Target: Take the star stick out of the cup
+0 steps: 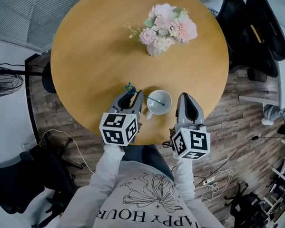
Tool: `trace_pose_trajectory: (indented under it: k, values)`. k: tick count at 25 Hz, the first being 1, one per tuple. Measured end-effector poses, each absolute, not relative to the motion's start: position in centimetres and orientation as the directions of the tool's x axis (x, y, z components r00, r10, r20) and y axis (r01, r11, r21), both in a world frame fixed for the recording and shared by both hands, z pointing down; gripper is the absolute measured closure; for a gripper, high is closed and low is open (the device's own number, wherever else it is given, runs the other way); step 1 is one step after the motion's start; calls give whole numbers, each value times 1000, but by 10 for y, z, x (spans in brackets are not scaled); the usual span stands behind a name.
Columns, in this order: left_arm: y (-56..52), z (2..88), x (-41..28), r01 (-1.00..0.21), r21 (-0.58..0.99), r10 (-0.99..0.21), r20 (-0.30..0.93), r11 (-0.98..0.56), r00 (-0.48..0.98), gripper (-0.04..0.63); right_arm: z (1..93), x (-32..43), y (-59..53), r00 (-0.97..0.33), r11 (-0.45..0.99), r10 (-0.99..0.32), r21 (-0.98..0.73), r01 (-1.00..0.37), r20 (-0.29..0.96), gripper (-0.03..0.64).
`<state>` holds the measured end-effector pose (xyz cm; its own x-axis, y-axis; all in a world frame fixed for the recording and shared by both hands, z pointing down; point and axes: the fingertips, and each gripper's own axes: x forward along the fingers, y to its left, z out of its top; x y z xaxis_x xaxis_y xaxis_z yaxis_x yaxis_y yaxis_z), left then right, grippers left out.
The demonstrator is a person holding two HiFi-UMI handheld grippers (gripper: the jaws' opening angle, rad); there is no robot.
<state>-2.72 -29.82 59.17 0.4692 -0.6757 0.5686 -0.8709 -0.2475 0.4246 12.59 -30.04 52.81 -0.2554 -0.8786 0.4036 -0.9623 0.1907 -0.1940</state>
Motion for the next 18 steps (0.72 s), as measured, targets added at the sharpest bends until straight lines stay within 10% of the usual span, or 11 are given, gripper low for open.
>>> trace_pose_trajectory:
  k: [18]
  values:
    - [-292,575,-18,-849,470,-700,522,-242,488,555,519,137,-294,-254,185,-889,-207,-961,382,606]
